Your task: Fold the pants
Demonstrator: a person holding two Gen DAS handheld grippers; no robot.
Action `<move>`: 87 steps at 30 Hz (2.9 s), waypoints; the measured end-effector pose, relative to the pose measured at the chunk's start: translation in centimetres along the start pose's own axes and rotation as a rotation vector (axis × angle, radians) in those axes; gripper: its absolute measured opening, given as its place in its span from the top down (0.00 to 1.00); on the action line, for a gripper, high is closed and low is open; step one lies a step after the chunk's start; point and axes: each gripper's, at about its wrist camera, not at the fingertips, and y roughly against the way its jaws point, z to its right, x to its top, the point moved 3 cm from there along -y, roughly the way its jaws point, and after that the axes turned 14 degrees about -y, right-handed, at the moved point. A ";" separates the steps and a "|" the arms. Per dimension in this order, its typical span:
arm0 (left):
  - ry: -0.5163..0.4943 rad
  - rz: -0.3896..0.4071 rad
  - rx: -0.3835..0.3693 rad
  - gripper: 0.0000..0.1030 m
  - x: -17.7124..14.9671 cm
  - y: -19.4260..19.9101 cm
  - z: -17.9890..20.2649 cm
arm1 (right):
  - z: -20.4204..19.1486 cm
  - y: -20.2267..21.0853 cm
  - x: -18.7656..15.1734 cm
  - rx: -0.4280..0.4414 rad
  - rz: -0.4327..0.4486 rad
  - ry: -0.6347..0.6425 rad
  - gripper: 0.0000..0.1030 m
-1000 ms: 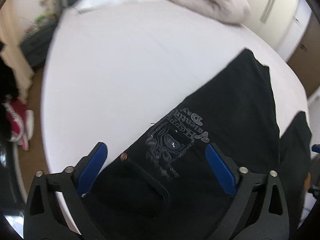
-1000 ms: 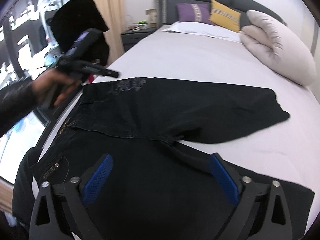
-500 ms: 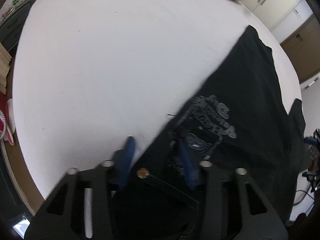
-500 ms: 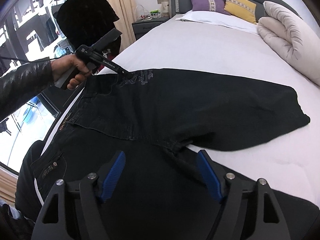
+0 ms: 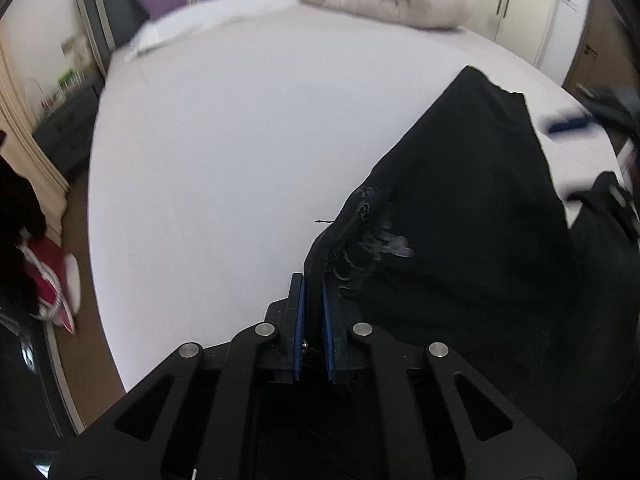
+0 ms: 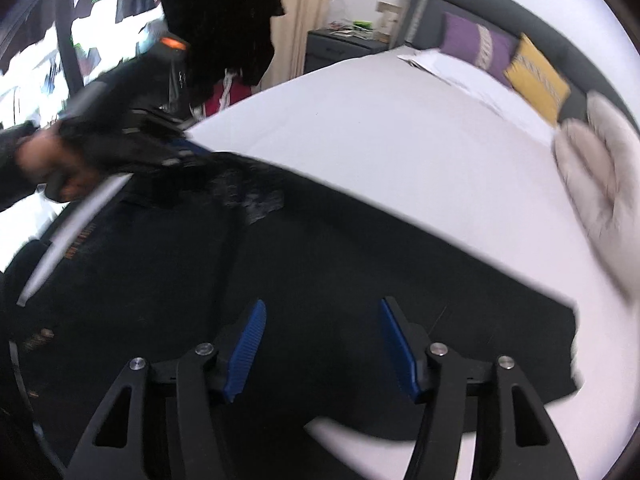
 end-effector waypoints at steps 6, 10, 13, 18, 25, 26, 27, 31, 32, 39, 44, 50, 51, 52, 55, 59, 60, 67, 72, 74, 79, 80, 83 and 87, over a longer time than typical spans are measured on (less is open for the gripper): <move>0.006 0.064 0.026 0.93 -0.4 1.4 1.4 | 0.3 -3.6 4.2 -0.054 -0.051 0.202 0.48; 0.005 0.077 0.039 0.93 -1.6 3.3 2.4 | 0.2 -6.4 5.1 -0.067 -0.115 0.300 0.50; -0.007 0.083 0.047 0.93 -1.9 3.6 2.6 | 0.2 -8.2 5.4 -0.065 -0.167 0.339 0.54; 0.007 0.092 0.038 0.93 -3.3 4.1 3.1 | 1.7 -10.1 5.8 -0.065 -0.243 0.311 0.86; 0.028 0.103 0.023 0.93 -3.8 4.0 3.0 | 4.0 -9.4 6.2 -0.023 -0.270 0.165 0.94; 0.032 0.105 0.021 0.93 -3.8 4.1 3.1 | 4.3 -9.2 6.4 -0.021 -0.264 0.143 0.94; 0.035 0.106 0.021 0.93 -3.8 4.3 3.1 | 4.7 -8.9 6.6 -0.016 -0.256 0.102 0.94; 0.060 0.119 0.028 0.93 -3.9 5.4 3.3 | 5.2 -7.7 7.0 0.001 -0.219 -0.048 0.95; 0.069 0.123 0.028 0.93 -4.0 5.7 3.3 | 4.9 -7.2 6.4 0.007 -0.212 -0.078 0.96; 0.136 0.145 -0.008 0.93 -5.2 7.7 6.2 | 3.9 -5.7 3.0 0.161 -0.203 -0.416 0.96; 0.165 0.137 -0.031 0.93 -7.0 9.6 9.2 | 2.9 -4.7 1.5 0.231 -0.196 -0.458 0.96; 0.121 0.141 -0.051 0.93 -9.9 12.7 13.3 | 3.2 -1.3 -0.9 0.082 -0.194 -0.251 0.97; 0.104 0.138 -0.060 0.93 -10.4 13.0 14.2 | 3.1 -0.5 -1.8 0.056 -0.199 -0.195 0.97; 0.084 0.129 -0.070 0.93 -11.0 13.4 15.4 | 2.7 0.1 -2.5 0.035 -0.207 -0.153 0.97; 0.022 0.100 -0.099 0.93 -12.7 14.2 19.2 | 1.0 1.5 -5.5 -0.028 -0.239 -0.039 0.99; -0.029 0.068 -0.112 0.93 -14.8 15.1 22.7 | -0.6 2.4 -8.1 -0.055 -0.248 0.001 0.99; -0.028 0.062 -0.113 0.93 -15.2 15.2 23.2 | -0.6 2.6 -8.4 -0.054 -0.244 -0.004 0.99; 0.026 0.103 -0.083 0.93 -14.8 17.3 23.6 | 2.2 5.6 -4.0 -0.054 0.012 0.012 0.48; 0.030 0.125 -0.075 0.93 -14.2 18.2 23.6 | 0.1 4.7 -2.0 -0.229 0.132 0.340 0.31; 0.039 0.129 -0.080 0.93 -14.6 18.3 23.4 | -0.4 3.7 -1.4 -0.253 0.119 0.443 0.46; 0.061 0.137 -0.094 0.93 -15.2 18.9 21.8 | -1.3 -0.7 -0.4 -0.271 0.044 0.636 0.59; 0.064 0.137 -0.096 0.93 -15.4 18.9 21.6 | -1.2 -1.7 -0.2 -0.271 0.029 0.658 0.64; 0.072 0.134 -0.100 0.93 -15.4 18.8 20.5 | -1.5 -3.2 -0.9 -0.285 -0.036 0.661 0.97; 0.067 0.134 -0.106 0.93 -15.2 18.5 20.3 | -0.7 -2.9 -0.4 -0.274 -0.062 0.585 0.98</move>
